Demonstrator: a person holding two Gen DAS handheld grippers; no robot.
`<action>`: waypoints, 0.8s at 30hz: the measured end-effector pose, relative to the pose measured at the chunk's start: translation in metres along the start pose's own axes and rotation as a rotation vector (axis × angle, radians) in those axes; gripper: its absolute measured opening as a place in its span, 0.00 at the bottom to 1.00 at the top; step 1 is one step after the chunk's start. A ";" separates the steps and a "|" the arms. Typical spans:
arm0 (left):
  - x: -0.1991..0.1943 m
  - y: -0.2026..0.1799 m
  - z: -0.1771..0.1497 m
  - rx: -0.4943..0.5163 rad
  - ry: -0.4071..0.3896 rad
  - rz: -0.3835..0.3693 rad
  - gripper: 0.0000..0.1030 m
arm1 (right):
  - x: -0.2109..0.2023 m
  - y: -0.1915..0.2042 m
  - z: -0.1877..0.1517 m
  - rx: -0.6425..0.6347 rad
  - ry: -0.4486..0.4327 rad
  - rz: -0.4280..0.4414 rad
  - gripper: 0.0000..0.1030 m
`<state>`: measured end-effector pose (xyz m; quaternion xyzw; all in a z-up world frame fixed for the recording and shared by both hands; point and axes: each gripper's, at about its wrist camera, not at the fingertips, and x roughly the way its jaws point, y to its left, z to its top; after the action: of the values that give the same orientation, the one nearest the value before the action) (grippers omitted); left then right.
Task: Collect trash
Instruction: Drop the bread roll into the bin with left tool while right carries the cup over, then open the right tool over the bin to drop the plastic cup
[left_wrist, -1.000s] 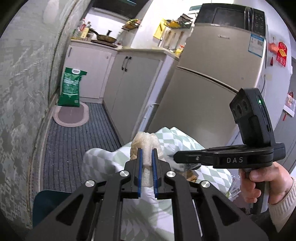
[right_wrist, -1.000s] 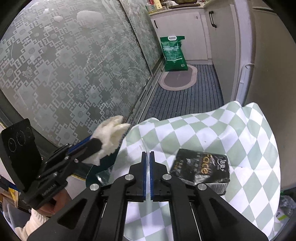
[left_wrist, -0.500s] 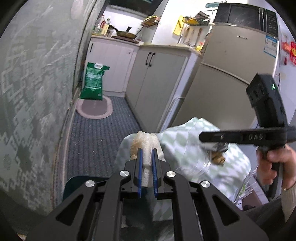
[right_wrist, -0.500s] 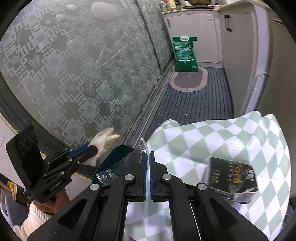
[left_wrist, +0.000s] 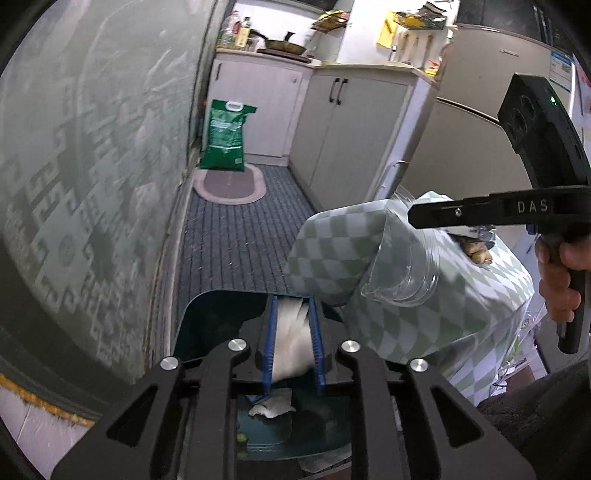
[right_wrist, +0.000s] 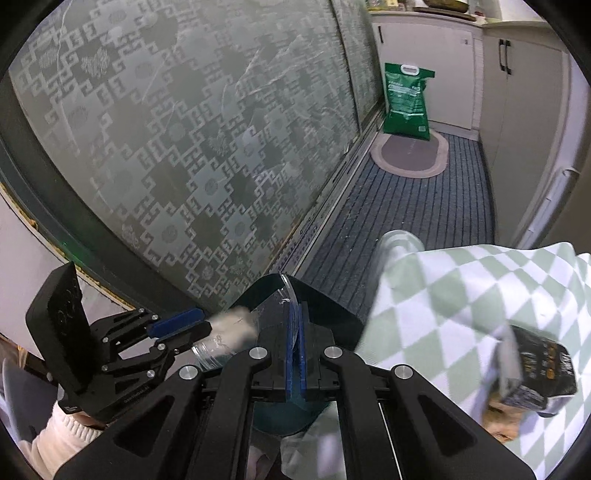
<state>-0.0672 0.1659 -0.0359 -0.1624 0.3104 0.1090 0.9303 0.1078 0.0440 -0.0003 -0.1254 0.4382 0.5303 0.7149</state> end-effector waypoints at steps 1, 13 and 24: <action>-0.001 0.003 -0.002 -0.006 0.002 0.002 0.20 | 0.004 0.002 0.000 -0.006 0.007 -0.005 0.02; -0.011 0.019 -0.006 -0.028 -0.009 0.001 0.20 | 0.033 0.022 0.007 -0.055 0.042 -0.037 0.02; -0.025 0.025 -0.009 -0.039 -0.037 -0.007 0.20 | 0.050 0.032 0.006 -0.086 0.076 -0.044 0.02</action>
<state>-0.0994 0.1829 -0.0328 -0.1797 0.2904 0.1147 0.9329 0.0860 0.0934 -0.0257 -0.1857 0.4392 0.5273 0.7032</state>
